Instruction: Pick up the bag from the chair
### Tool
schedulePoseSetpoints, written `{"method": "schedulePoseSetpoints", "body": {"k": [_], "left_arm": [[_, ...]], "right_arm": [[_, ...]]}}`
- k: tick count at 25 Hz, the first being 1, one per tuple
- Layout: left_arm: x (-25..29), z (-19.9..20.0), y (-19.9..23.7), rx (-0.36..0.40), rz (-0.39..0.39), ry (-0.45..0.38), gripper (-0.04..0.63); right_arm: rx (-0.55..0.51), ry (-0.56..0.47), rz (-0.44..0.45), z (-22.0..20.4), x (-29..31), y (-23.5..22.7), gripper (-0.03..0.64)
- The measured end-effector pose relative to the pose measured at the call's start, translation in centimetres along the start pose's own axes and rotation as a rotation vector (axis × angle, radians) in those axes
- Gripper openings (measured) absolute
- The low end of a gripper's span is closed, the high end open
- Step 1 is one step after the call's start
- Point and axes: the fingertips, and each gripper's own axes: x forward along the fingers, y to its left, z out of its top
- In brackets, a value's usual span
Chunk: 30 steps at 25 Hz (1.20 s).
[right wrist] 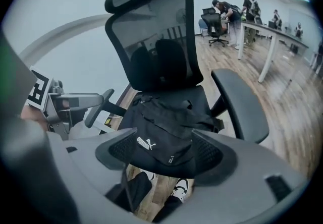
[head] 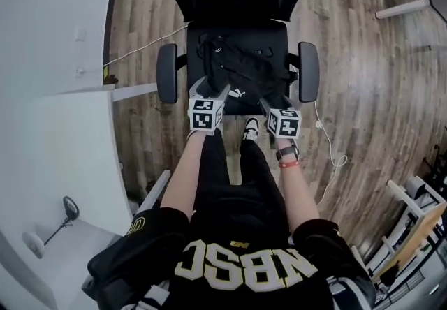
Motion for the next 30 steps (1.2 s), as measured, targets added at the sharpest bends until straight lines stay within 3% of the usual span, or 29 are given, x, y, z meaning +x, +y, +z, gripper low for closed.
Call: {"method": "schedulePoseSetpoints", "body": {"k": [6, 12, 20, 23, 26, 30], "left_arm": [[6.9, -2.5, 3.9, 0.102, -0.057, 0.146, 0.324], [13.5, -4.0, 8.4, 0.159, -0.063, 0.214, 0.322], [20.0, -4.9, 11.5, 0.140, -0.061, 0.296, 0.319], [21.3, -5.5, 11.7, 0.141, -0.073, 0.328, 0.233], [21.0, -5.6, 11.0, 0.121, -0.077, 0.352, 0.087], [19.0, -5.1, 10.2, 0.089, -0.108, 0.382, 0.064]], "right_arm": [[0.139, -0.006, -0.041, -0.9, 5.5, -2.5, 0.339], [0.289, -0.080, -0.106, -0.4, 9.0, -6.4, 0.316], [0.293, -0.085, -0.166, -0.4, 11.6, -8.5, 0.288], [0.320, -0.110, -0.191, -0.3, 12.1, -9.3, 0.158], [0.292, -0.075, -0.187, -0.2, 12.0, -9.2, 0.110], [0.383, -0.089, -0.175, 0.4, 11.1, -8.7, 0.066]]}}
